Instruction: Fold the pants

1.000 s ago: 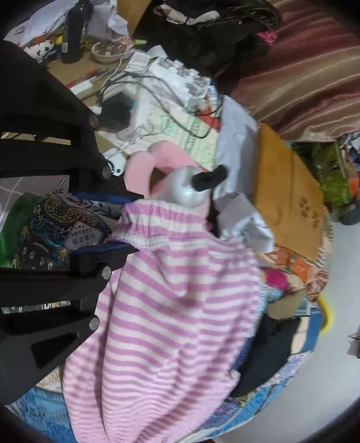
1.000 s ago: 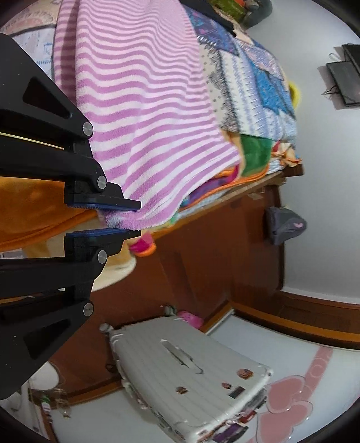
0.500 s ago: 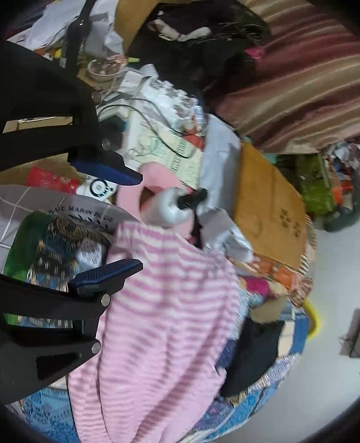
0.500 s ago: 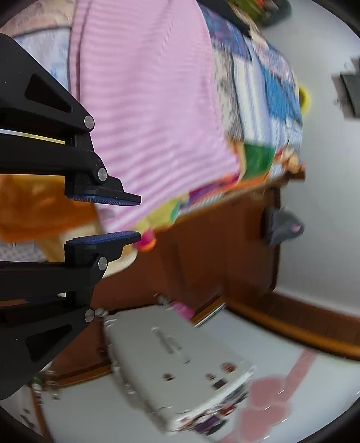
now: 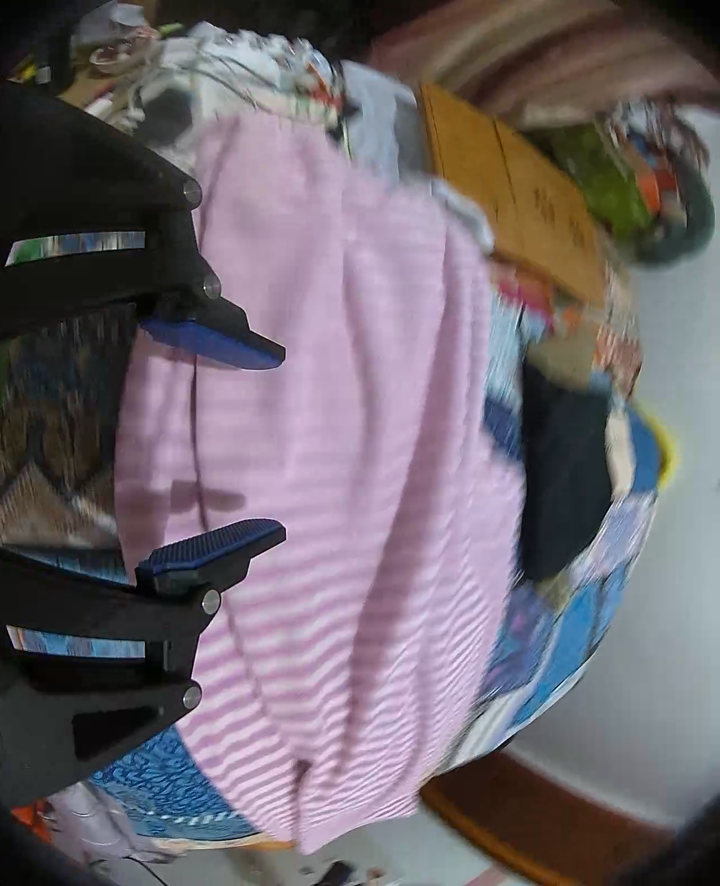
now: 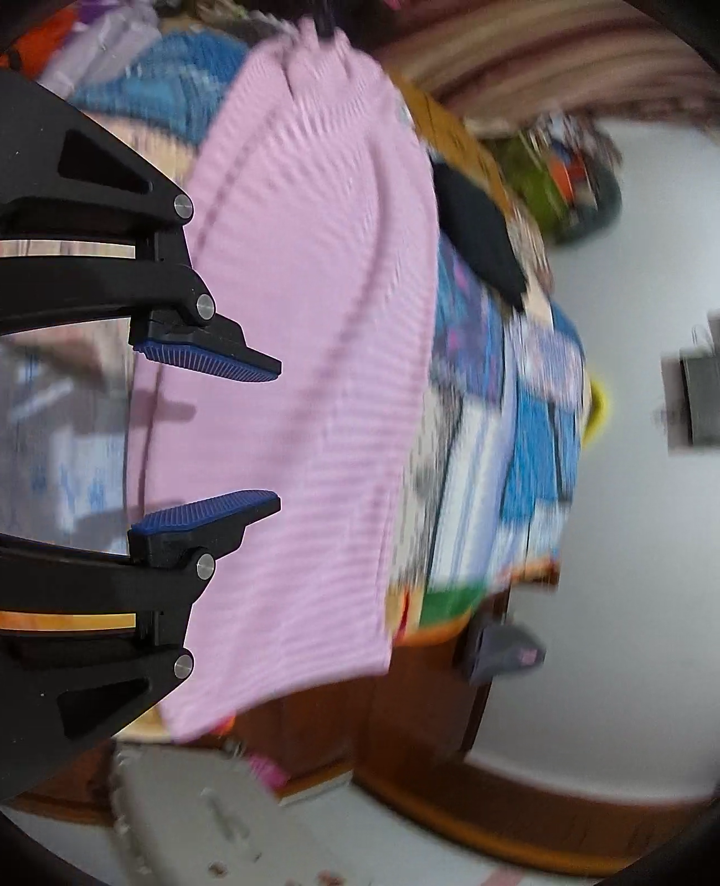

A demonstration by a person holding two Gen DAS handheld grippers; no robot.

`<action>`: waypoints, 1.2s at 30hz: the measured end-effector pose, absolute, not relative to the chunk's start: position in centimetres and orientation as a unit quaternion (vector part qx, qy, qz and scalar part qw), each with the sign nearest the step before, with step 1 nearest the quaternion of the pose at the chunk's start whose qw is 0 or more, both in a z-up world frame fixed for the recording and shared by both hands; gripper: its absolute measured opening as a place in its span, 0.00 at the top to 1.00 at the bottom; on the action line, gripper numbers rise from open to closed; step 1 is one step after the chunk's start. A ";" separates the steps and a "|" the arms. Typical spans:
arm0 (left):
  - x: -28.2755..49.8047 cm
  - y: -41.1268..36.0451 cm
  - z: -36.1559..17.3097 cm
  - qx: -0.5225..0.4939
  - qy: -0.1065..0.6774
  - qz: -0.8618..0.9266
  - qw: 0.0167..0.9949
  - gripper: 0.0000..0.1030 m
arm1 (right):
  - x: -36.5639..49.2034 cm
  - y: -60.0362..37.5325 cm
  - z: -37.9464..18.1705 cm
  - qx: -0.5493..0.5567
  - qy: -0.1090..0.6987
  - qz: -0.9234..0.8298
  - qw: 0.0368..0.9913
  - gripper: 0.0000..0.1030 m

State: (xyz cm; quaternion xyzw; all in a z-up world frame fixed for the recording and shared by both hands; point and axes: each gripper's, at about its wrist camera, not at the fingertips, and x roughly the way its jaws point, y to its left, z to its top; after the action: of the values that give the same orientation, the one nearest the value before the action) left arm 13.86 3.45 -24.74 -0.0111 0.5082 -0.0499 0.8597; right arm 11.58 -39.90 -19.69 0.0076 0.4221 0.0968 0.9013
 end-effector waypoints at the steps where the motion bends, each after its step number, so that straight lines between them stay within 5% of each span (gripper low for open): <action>1: 13.8 2.4 -25.1 -0.005 0.511 -0.063 0.857 0.45 | 11.5 -38.8 -19.6 0.003 0.422 0.111 0.900 0.64; 18: 14.8 -3.3 -27.6 0.062 0.508 -0.102 0.853 0.40 | 12.0 -23.3 -21.5 -0.109 0.429 0.316 0.839 0.62; 19: 14.8 -3.2 -27.6 0.063 0.507 -0.101 0.854 0.42 | 11.9 -23.0 -21.7 -0.114 0.427 0.319 0.839 0.62; 22: 15.7 -3.3 -28.1 0.070 0.509 -0.099 0.852 0.76 | 12.3 -22.3 -21.8 -0.114 0.420 0.326 0.839 0.62; 24: 16.0 -3.4 -28.3 0.072 0.510 -0.094 0.852 0.89 | 13.1 -22.3 -21.8 -0.100 0.422 0.330 0.838 0.71; 26: 16.2 -3.3 -28.1 0.069 0.507 -0.096 0.854 0.93 | 13.5 -22.4 -21.7 -0.096 0.421 0.331 0.839 0.89; 36: 12.2 -2.6 -23.8 0.060 0.468 -0.125 0.873 0.96 | 12.2 -23.0 -20.3 -0.047 0.411 0.361 0.836 0.94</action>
State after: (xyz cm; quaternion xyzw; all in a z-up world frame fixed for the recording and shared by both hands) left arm 12.19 -2.60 -23.81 0.0603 0.4678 -0.1247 0.8729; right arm 12.24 -22.96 -20.31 -0.0472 0.4107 0.3606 0.8361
